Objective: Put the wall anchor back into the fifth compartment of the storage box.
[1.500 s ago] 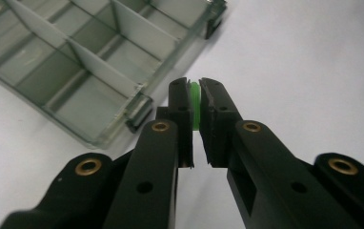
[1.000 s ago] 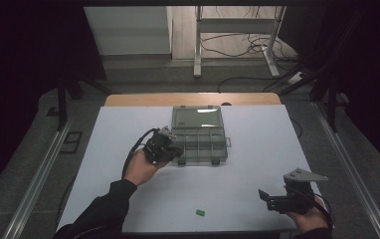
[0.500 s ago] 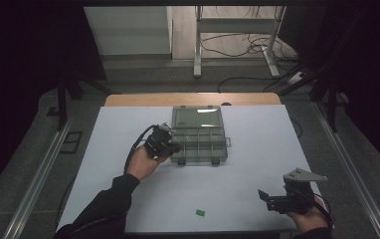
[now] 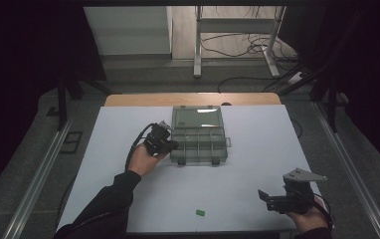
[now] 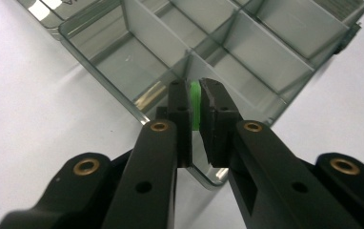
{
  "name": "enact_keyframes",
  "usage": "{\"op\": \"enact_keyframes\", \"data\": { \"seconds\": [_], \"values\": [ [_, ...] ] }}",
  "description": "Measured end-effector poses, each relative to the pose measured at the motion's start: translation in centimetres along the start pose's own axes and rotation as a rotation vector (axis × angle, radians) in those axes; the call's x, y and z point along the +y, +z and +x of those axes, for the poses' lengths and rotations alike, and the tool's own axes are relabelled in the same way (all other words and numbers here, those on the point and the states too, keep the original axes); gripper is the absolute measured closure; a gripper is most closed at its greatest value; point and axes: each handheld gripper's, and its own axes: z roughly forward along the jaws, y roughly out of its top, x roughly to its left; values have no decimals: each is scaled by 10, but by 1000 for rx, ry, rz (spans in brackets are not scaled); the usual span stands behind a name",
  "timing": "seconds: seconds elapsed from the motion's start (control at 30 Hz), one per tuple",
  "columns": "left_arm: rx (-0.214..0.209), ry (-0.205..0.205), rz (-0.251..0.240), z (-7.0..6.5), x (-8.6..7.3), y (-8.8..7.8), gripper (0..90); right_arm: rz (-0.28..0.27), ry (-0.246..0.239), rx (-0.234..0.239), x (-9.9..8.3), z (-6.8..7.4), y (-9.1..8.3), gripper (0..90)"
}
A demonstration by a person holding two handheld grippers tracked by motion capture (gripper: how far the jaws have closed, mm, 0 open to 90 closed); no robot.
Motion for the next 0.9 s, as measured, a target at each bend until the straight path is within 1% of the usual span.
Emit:
{"op": "enact_keyframes", "data": {
  "seconds": [0.1, 0.3, 0.33, 0.37, 0.43, 0.47, 0.5, 0.6, 0.73, 0.8, 0.83, 0.87, 0.9],
  "values": [
    [1, -4, -3, 2, 0, 2, 829, 1, 2, 1, 0, 0, 0, 0],
    [2, -16, -21, 2, 1, -4, 725, -2, 3, 1, 0, 0, 0, 0],
    [2, -18, -26, 0, 0, -5, 673, -5, 2, 1, 0, 0, -1, 0],
    [-1, -16, -27, -1, 0, -7, 673, -5, 2, 1, 0, 0, -1, 0],
    [-4, -12, -31, -3, 0, -10, 608, -9, 2, 2, 0, 0, -1, 0],
    [-9, -9, -32, -5, -1, -12, 553, -10, 3, 2, 0, 0, -1, 0],
    [-8, 0, -37, -6, -1, -13, 553, -10, 3, 2, 0, 0, -1, 0],
    [-23, 9, -53, -10, -3, -17, 459, -13, 1, 3, 0, 0, -1, 0],
    [-41, 40, -60, -15, -6, -20, 335, -17, 1, 3, 0, 0, -2, 0],
    [-51, 43, -60, -17, -8, -20, 265, -19, 0, 3, -1, 0, -2, 0],
    [-62, 42, -62, -18, -9, -22, 239, -19, 0, 3, -1, 0, -2, 0],
    [-62, 42, -62, -18, -9, -22, 214, -19, 0, 3, -1, 0, -2, 0],
    [-71, 39, -57, -19, -9, -23, 204, -19, 0, 4, -1, 0, -2, 0]
  ]
}}
